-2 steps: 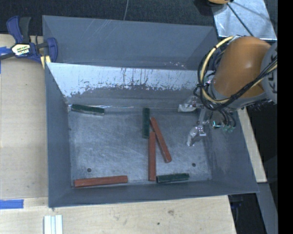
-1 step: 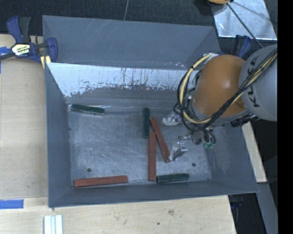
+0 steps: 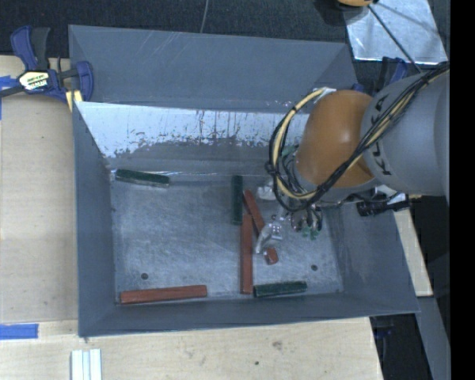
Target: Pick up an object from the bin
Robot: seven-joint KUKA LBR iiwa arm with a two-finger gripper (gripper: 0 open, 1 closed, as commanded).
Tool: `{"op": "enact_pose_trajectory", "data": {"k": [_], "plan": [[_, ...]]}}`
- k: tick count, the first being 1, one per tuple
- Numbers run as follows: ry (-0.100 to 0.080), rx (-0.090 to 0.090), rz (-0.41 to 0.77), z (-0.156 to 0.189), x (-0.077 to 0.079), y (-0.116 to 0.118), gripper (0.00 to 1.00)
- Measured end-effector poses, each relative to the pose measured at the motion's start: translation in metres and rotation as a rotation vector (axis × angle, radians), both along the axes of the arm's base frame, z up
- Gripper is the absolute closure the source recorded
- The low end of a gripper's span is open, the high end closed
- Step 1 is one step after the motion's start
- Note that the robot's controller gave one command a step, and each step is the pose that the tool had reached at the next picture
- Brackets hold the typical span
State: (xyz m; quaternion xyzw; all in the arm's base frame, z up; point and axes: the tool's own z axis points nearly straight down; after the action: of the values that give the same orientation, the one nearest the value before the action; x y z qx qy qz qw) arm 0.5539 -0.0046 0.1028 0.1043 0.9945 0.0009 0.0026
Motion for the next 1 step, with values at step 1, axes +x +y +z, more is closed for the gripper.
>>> {"op": "enact_pose_trajectory", "data": {"k": [1], "plan": [[-0.001, -0.001, -0.171, -0.0166, -0.0056, -0.0102, 0.0]]}}
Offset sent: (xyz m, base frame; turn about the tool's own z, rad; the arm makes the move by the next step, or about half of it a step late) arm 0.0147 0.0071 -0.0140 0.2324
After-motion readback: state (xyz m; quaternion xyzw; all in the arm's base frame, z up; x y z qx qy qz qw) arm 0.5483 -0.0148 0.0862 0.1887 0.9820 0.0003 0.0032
